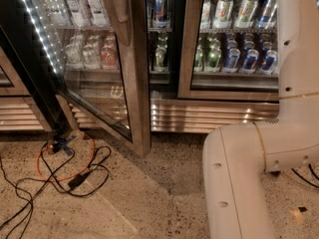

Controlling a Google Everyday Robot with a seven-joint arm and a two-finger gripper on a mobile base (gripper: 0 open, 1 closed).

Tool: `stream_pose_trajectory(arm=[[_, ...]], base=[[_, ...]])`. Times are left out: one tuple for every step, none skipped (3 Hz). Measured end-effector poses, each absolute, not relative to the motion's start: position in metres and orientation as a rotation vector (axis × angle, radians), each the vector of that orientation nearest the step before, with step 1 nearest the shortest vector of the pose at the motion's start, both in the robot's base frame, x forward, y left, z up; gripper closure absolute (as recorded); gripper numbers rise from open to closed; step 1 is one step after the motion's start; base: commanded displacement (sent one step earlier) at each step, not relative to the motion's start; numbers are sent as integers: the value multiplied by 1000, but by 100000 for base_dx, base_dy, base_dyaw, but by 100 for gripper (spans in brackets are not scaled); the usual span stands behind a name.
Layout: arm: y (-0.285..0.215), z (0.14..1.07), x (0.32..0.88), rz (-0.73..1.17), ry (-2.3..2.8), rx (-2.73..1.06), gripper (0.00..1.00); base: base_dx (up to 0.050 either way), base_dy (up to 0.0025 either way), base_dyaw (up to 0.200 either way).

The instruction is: Open left fridge door

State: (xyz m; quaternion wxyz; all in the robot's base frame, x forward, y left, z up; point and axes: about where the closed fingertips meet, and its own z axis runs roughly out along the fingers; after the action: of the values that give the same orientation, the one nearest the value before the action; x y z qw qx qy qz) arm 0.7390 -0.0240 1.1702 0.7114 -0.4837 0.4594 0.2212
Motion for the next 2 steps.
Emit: stream_pose_trajectory(arm=[[-17, 1172, 739, 506, 993, -1076, 100], [19, 1189, 723, 579, 896, -1142, 100]], base=[[0, 0, 0], [0, 0, 0]])
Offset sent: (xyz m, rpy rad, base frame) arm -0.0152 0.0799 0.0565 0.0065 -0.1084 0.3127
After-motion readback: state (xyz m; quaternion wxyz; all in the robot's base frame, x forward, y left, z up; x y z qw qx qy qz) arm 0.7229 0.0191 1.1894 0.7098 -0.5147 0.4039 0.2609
